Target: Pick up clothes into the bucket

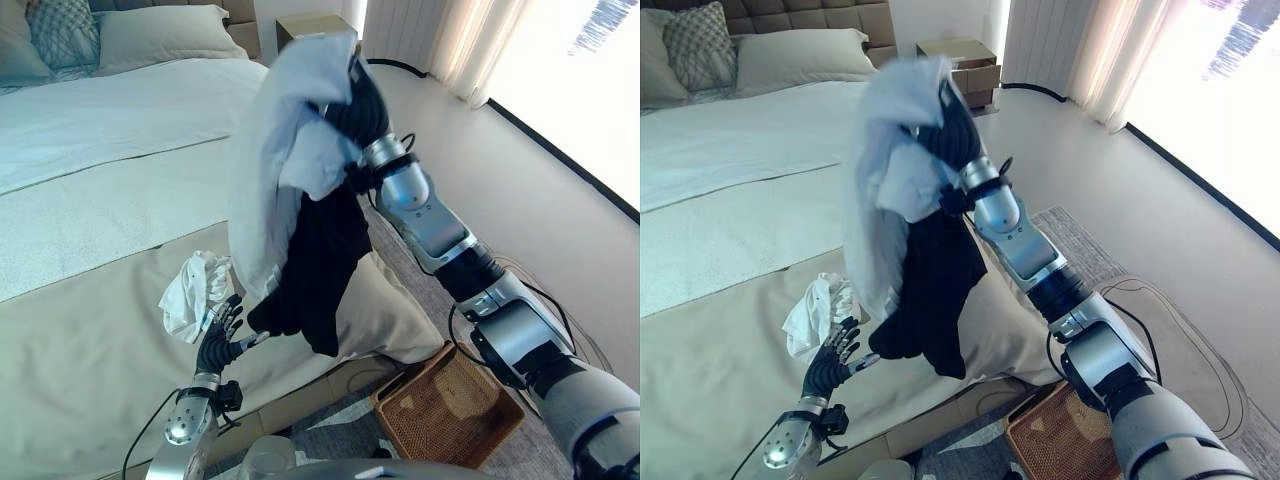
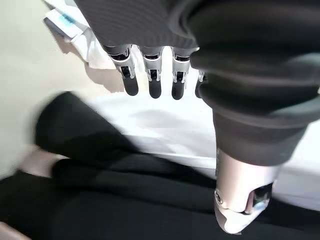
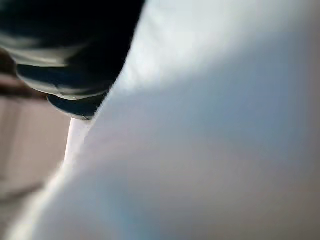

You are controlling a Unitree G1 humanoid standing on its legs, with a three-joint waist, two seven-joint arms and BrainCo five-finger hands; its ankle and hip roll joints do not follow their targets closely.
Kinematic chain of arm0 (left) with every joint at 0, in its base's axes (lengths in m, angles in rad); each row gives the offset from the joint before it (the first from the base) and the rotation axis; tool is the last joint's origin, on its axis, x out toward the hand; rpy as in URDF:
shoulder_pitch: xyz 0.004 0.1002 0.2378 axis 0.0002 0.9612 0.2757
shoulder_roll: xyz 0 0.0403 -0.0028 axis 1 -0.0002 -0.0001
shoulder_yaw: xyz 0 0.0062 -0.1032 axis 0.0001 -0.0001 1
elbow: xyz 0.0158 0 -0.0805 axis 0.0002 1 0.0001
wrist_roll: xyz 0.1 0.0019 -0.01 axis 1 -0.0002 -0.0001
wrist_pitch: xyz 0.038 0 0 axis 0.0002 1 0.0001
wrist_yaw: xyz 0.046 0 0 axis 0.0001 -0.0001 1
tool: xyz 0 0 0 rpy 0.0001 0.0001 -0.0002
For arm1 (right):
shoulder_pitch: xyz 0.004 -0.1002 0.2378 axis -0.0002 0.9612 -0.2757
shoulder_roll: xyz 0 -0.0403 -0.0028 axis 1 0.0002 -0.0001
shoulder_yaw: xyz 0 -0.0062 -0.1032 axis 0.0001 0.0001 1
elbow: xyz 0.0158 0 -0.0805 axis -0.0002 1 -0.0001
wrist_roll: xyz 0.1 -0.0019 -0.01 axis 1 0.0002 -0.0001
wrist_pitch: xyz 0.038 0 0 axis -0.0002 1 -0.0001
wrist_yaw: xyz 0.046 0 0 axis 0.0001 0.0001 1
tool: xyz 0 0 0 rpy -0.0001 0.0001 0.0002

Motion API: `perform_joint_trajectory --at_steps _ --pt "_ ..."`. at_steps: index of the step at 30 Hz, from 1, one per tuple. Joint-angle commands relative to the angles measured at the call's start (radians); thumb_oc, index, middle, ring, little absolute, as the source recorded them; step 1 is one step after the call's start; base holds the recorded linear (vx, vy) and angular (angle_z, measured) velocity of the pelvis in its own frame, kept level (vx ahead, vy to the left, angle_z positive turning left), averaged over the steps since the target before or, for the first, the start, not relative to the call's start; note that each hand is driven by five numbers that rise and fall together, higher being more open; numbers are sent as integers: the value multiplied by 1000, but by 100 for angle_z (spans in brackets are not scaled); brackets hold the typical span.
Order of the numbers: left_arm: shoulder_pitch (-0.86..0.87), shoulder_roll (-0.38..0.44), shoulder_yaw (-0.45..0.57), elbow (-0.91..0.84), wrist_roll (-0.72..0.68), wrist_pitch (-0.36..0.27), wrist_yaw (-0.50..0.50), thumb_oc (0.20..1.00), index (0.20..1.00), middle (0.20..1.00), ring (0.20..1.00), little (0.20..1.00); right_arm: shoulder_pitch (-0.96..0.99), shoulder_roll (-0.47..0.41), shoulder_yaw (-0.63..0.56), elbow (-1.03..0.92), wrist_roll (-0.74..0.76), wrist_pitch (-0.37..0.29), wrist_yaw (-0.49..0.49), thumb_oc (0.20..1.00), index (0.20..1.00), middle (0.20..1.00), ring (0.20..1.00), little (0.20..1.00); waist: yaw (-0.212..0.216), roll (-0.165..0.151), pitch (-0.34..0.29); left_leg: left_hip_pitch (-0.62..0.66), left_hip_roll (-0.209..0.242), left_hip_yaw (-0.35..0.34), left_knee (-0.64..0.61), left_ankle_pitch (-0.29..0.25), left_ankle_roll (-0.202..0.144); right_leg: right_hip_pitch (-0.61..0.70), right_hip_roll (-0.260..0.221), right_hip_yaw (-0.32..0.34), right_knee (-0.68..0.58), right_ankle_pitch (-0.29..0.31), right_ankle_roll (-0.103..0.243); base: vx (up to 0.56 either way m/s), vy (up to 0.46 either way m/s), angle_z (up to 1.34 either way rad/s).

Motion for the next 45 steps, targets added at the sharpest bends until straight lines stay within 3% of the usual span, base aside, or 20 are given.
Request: perform_joint_trajectory --at_steps 1,7,8,9,10,23,29,34,35,38,40,42,45 --pt "-39 57 -10 -106 -44 -74 -8 1000 1000 1000 1000 1000 -140 8 -25 18 -65 -30 -29 200 200 200 200 200 35 -42 19 10 24 22 62 -88 12 -70 -74 -14 13 127 38 -58 -9 13" --pt "-78 69 -32 -138 -65 -98 7 1000 1000 1000 1000 1000 -204 64 3 283 -197 -7 -75 200 200 200 200 200 69 -43 37 -22 18 -8 66 -79 13 -78 -78 -42 12 131 41 -20 4 15" --pt "-84 70 -37 -138 -61 -96 11 1000 1000 1000 1000 1000 -210 66 6 319 -212 2 -79 256 256 256 256 256 74 -44 38 -25 16 -10 66 -78 13 -78 -78 -45 12 131 43 12 8 8" --pt "-86 71 -37 -141 -60 -96 13 1000 1000 1000 1000 1000 -216 68 11 340 -220 5 -81 536 536 536 536 536 78 -44 39 -28 14 -14 67 -77 13 -78 -78 -49 12 131 43 9 6 9" --pt "-87 73 -36 -145 -58 -95 16 1000 1000 1000 1000 1000 -226 72 13 353 -224 8 -83 1000 1000 1000 1000 1000 80 -44 41 -30 15 -18 68 -77 13 -77 -79 -52 12 130 43 4 10 14" --pt "-86 61 -35 -135 -48 -89 38 1000 1000 1000 1000 1000 -246 64 32 319 -279 13 -94 1000 1000 1000 1000 1000 69 -48 46 -30 13 -12 70 -81 16 -86 -81 -43 19 132 42 0 3 4" --pt "-87 52 -43 -118 -57 -86 32 1000 1000 1000 1000 1000 -202 40 9 230 -216 -13 -77 1000 1000 1000 1000 1000 62 -45 48 -23 15 -6 71 -84 18 -86 -81 -35 21 129 41 0 0 0" --pt "-81 45 -44 -109 -56 -88 26 1000 1000 1000 1000 1000 -142 11 -44 147 -38 -52 -49 1000 1000 1000 1000 1000 57 -42 49 -16 16 -3 73 -86 18 -82 -81 -34 20 126 41 0 0 0" --pt "-77 38 -46 -97 -61 -85 25 1000 1000 1000 1000 1000 -93 18 -95 109 95 -81 -39 1000 1000 1000 1000 1000 55 -40 50 -13 15 0 73 -88 19 -80 -81 -32 20 126 41 0 0 0" --pt "-77 37 -45 -79 -57 -83 27 1000 1000 1000 1000 1000 -35 13 -132 48 153 -101 -39 1000 1000 1000 1000 1000 51 -37 51 -12 16 4 75 -89 19 -80 -81 -31 22 126 41 0 0 0" --pt "-82 37 -38 -58 -35 -75 35 1000 1000 1000 1000 1000 52 -15 -156 -50 163 -112 -33 1000 1000 1000 1000 1000 40 -34 55 -12 16 6 75 -90 19 -83 -82 -27 24 125 42 0 4 -2" --pt "-101 59 -28 -24 76 -77 56 1000 1000 1000 1000 1000 179 -81 -184 -155 126 -122 -25 1000 1000 1000 1000 1000 24 -31 60 -14 17 10 78 -92 19 -88 -84 -24 27 122 44 0 0 0" --pt "-136 91 -41 27 258 -82 105 1000 1000 1000 1000 1000 330 -98 -228 -223 96 -136 -17 1000 1000 1000 1000 1000 4 -27 65 -16 17 18 88 -100 21 -93 -87 -18 35 118 47 2 12 -3"
